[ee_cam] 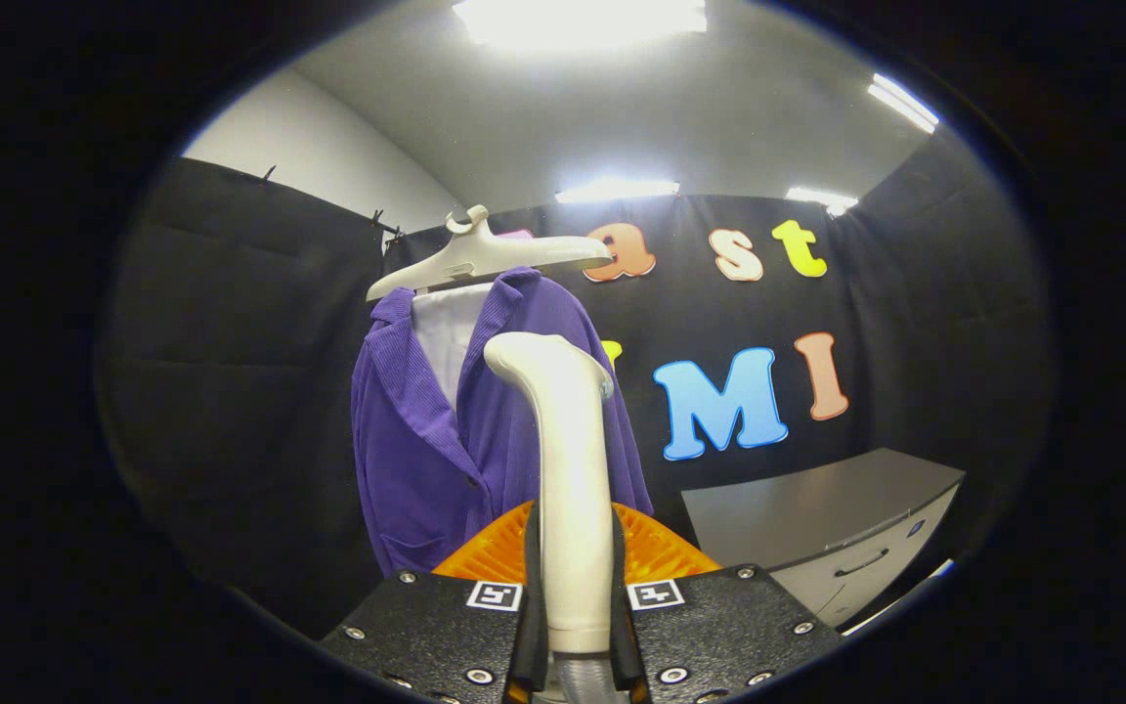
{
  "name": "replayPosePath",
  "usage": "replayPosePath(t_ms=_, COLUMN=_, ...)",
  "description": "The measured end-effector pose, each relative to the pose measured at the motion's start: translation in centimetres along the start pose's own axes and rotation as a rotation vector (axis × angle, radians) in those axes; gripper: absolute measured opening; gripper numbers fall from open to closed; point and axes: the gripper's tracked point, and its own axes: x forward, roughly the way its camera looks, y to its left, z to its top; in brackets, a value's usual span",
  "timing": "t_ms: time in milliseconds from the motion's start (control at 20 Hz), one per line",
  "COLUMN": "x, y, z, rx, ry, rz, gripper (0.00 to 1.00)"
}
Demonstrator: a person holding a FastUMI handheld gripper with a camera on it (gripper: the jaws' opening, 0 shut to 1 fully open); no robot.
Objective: Iron the clothes twice with a garment steamer, once on the left side and once on the right side.
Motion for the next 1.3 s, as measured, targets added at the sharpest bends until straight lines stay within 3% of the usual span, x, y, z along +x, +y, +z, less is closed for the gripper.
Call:
replayPosePath(t_ms=250, x=3.5, y=0.7, z=1.5, rx=-0.075, ry=-0.081, rz=-0.059, gripper=0.25)
replayPosePath(t_ms=650, x=6.1, y=2.0, z=-0.3, rx=-0.160, ry=-0.072, rz=-0.098, gripper=0.25)
replayPosePath(t_ms=900, x=4.7, y=1.4, z=-4.3, rx=-0.274, ry=-0.029, rz=-0.127, gripper=0.25)
replayPosePath(t_ms=1300, x=1.7, y=0.9, z=-12.1, rx=-0.319, ry=0.109, rz=-0.098, gripper=0.25)
